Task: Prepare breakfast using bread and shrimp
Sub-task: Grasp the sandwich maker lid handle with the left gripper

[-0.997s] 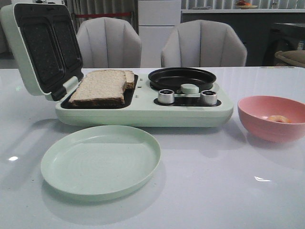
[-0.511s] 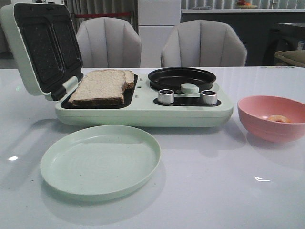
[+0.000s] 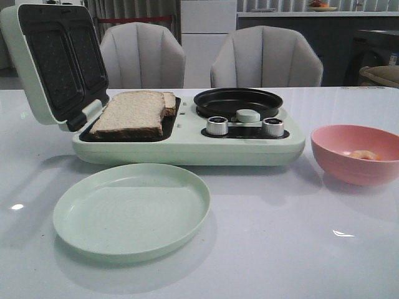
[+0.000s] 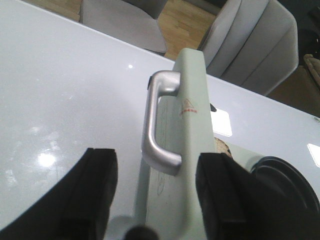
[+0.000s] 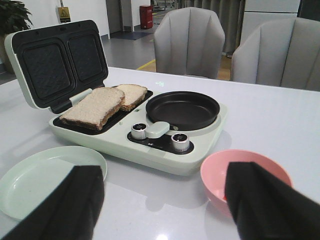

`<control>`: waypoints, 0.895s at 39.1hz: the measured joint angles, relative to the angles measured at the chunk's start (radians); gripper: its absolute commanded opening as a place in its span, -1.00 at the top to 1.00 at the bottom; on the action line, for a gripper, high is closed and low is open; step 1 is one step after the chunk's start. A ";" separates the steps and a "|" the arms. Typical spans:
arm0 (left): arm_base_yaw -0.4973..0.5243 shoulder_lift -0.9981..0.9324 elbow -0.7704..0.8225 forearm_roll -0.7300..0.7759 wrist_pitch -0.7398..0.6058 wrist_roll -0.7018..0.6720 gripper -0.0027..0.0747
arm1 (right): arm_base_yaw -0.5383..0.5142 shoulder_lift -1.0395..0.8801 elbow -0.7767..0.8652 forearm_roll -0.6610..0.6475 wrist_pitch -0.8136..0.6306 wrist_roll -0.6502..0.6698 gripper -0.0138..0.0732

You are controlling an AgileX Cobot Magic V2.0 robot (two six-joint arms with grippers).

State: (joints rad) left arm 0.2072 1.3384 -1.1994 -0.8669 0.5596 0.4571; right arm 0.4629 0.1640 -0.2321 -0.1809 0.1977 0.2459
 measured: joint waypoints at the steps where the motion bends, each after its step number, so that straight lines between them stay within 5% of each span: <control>1: 0.003 0.016 -0.014 -0.007 0.005 0.005 -0.12 | 0.000 0.000 0.000 0.000 0.000 0.000 -0.70; 14: 0.020 0.286 -0.217 -0.144 0.125 0.026 -0.12 | 0.000 0.000 0.000 0.000 0.000 0.002 -0.70; 31: 0.022 0.463 -0.236 -0.354 0.198 0.127 -0.11 | 0.000 0.000 0.000 0.000 0.000 0.002 -0.70; 35: 0.022 0.491 -0.236 -0.417 0.227 0.170 0.04 | 0.000 0.000 0.000 0.000 0.000 0.002 -0.70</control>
State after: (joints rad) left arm 0.2292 1.8296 -1.4356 -1.2843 0.7863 0.6270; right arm 0.4629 0.1640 -0.2321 -0.1809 0.1977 0.2475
